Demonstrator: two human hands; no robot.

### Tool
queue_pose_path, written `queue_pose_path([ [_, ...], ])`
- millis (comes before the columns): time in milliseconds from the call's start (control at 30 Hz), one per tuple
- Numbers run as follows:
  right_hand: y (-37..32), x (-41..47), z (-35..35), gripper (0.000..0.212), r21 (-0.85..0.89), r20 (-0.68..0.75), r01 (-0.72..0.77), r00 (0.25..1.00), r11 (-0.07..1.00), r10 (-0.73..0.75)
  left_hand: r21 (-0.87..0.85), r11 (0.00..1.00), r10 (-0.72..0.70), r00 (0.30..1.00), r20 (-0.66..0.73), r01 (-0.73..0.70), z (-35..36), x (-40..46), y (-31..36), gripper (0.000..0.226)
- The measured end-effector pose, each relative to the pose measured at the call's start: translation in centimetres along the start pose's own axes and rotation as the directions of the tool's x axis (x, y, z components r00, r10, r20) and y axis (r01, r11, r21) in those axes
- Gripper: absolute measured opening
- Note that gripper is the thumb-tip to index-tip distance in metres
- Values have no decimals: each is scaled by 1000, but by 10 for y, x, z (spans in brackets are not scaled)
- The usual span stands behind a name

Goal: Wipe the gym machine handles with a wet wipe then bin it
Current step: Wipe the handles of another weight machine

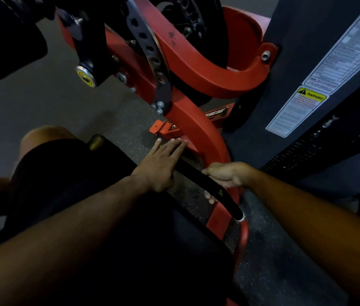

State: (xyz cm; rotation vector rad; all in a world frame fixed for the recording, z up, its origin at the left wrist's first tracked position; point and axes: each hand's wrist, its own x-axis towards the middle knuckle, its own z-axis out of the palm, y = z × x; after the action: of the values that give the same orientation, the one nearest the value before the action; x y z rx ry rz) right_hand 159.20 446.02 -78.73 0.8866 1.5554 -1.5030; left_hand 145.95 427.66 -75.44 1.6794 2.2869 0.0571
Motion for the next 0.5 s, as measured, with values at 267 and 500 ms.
queue_pose_path([
  [267, -78, 25, 36, 51, 11, -101, 119, 988, 993, -117, -485, 820, -369, 929, -38, 305, -10, 0, -14, 91],
  [500, -141, 52, 59, 49, -40, -403, 370, 844, 928, -354, -539, 736, -442, 894, 75, 409, -20, 1, -14, 93],
])
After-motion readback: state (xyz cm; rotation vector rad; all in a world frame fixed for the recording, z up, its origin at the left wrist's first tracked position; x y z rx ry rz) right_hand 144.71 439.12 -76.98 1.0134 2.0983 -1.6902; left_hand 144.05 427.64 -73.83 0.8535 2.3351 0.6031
